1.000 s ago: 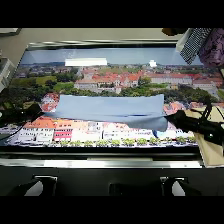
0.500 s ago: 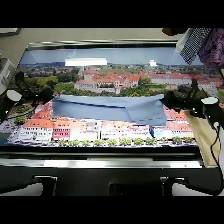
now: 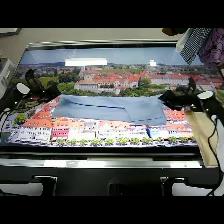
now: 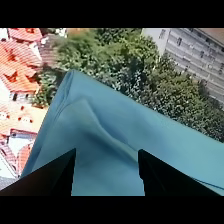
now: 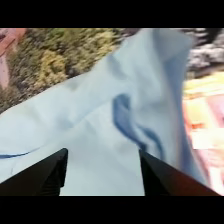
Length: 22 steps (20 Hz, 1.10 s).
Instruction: Fold the clothes and pants, and hang the long-sleeved shirts on hangers.
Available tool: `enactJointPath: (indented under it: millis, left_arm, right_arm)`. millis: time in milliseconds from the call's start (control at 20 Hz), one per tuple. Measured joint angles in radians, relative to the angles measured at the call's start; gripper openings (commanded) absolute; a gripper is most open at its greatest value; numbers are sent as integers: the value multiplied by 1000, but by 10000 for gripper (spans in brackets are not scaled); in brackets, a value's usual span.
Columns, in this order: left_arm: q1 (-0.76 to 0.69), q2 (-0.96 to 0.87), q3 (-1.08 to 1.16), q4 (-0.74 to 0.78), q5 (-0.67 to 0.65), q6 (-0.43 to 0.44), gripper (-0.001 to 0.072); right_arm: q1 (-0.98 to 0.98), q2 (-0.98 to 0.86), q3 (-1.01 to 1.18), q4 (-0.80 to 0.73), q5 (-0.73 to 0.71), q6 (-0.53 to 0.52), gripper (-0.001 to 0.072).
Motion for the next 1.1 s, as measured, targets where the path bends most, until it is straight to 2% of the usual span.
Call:
enactJointPath:
  millis: [50,100,150,300,450,750,850,950,1050,1100]
  left_arm:
    - [0,14,5,8,-12,0,458]
    - [0,31,10,16,-22,0,457]
    - [0,46,13,21,-32,1,457]
    - [0,78,18,32,-71,3,456]
    - [0,89,20,36,-102,3,457]
    - [0,96,21,39,-128,2,457]
    - [0,97,21,39,-130,-1,457]
    - [0,97,21,38,-140,-5,456]
    - [-1,97,21,33,-148,-6,451]
    - [-2,97,21,21,-151,-7,403]
  right_arm:
    - [-32,4,15,-35,29,23,569]
    - [-62,5,27,-61,57,33,647]
    - [-88,3,36,-82,91,32,679]
    - [-129,-32,50,-95,161,-19,681]
    - [-142,-88,54,-35,208,-97,679]
    - [-104,-183,56,34,207,-188,666]
    - [-79,-199,58,50,196,-199,625]
    - [-49,-209,58,47,182,-206,478]
    - [-13,-216,56,32,164,-207,143]
    - [2,-217,56,22,158,-210,32]
